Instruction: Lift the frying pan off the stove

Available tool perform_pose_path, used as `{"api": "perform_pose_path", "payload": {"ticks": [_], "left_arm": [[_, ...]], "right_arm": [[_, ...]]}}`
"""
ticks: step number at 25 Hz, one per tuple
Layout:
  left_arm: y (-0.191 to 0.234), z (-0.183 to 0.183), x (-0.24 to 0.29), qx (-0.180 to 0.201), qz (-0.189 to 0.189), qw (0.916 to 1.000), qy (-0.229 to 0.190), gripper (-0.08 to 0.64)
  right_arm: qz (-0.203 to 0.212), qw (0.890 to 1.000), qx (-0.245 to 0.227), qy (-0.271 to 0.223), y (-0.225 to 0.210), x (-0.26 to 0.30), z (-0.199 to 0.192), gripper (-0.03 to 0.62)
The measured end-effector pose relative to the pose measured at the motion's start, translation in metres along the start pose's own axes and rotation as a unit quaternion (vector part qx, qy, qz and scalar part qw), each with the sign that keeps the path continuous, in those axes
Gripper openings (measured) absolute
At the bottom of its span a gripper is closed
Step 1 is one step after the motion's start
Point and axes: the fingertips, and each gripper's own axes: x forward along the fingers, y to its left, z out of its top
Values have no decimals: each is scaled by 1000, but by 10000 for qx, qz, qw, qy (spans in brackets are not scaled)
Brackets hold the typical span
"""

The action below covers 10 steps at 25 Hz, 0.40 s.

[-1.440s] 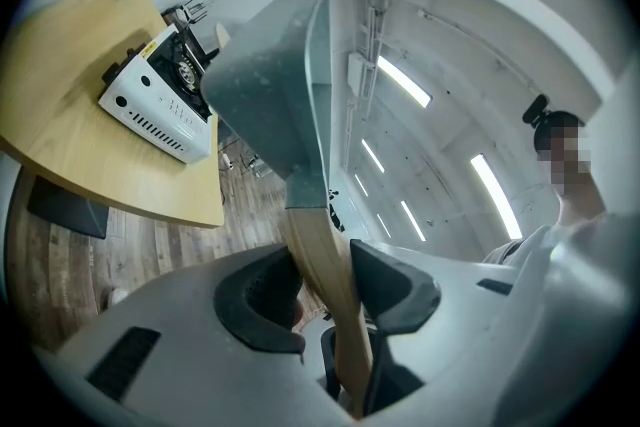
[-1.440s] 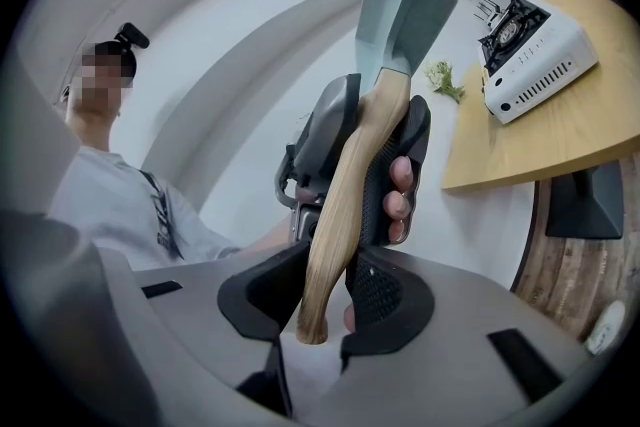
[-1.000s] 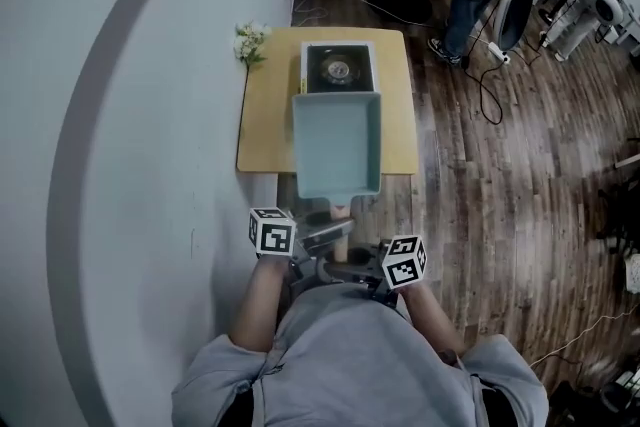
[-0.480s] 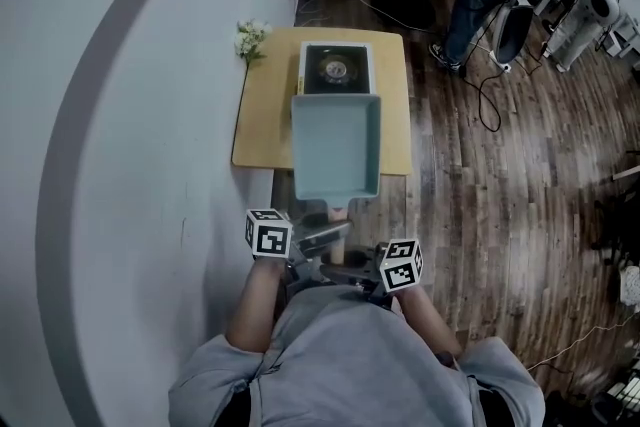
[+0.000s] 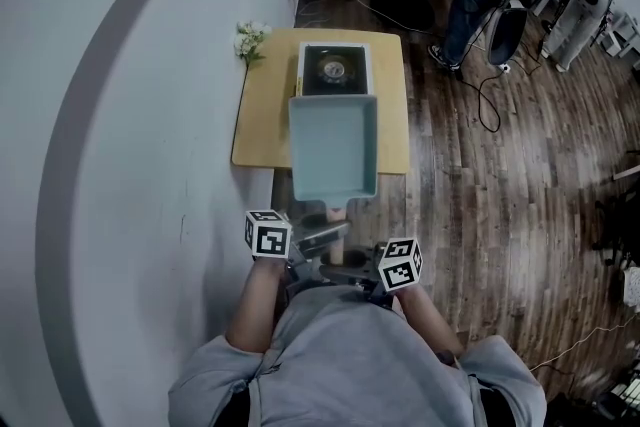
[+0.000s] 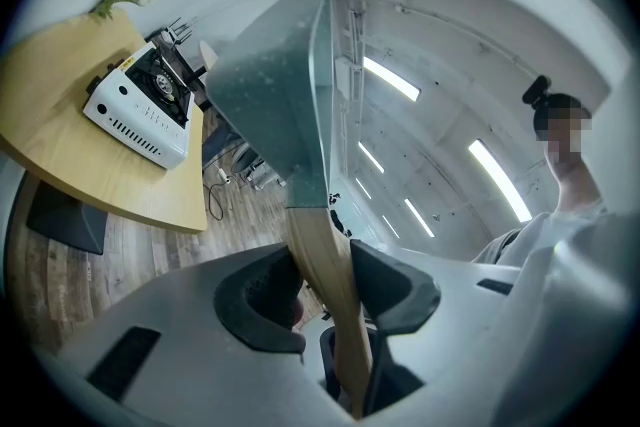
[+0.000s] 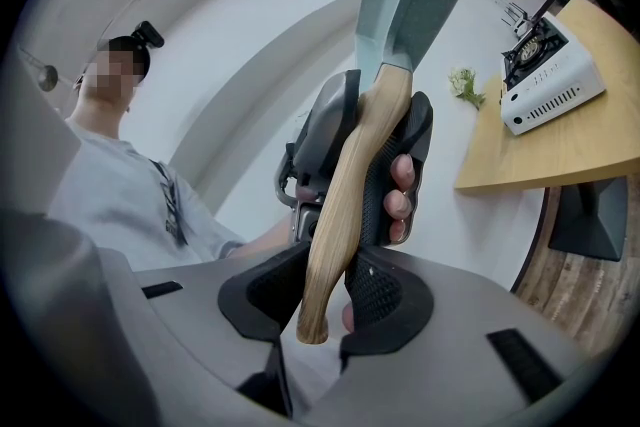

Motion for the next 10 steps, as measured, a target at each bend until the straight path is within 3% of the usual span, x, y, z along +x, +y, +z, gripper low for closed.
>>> {"api": "perform_pose_path", "payload": {"ticks": [10], "left_arm": [[-4, 2, -2, -15, 10, 10000, -10, 144]], "right_arm": [[6, 10000, -31, 44, 4, 1, 2, 101]]}}
